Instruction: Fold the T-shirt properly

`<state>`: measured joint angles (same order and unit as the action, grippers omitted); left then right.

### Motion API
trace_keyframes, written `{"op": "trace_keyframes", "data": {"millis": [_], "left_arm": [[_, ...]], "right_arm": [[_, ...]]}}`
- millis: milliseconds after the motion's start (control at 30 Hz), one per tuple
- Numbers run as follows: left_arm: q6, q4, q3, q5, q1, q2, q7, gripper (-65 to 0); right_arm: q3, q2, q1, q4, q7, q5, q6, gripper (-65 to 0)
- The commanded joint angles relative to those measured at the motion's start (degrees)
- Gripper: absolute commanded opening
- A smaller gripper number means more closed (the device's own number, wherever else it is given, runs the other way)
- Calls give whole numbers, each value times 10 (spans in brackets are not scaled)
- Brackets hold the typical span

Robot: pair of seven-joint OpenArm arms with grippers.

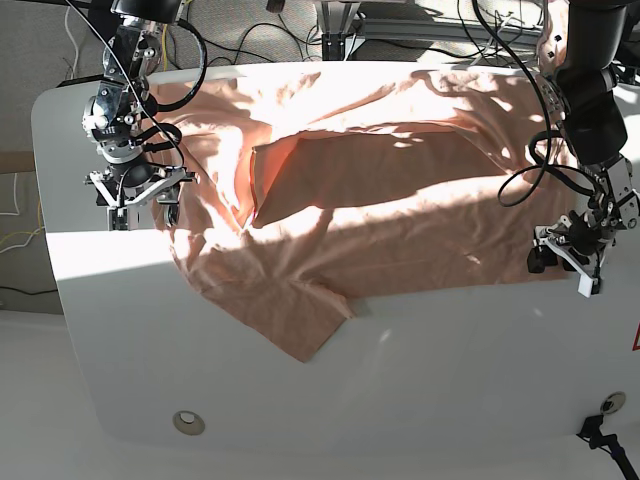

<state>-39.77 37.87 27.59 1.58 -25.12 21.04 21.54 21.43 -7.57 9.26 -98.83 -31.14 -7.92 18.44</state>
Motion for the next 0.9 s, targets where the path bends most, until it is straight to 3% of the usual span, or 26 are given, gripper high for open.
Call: {"op": "trace_keyframes", "data": {"millis": [0,200,467,867], "left_arm": [[-2,3,1,4,-15,9,-1,-179],[-2,-5,3,6,-13,10,-15,-179],[-2,-5,3,6,-12,41,-27,-179],[-2,-21,1,4,-11,21,-24,-179]], "right_arm": [[2,-6,-8,-9,15,-6,0,-258],[2,-6,-8,-9,15,-6,0,-258],[2,-4,-7,-9,15,-6,0,-258],[2,-3,-7,-9,15,-6,0,-259]]}}
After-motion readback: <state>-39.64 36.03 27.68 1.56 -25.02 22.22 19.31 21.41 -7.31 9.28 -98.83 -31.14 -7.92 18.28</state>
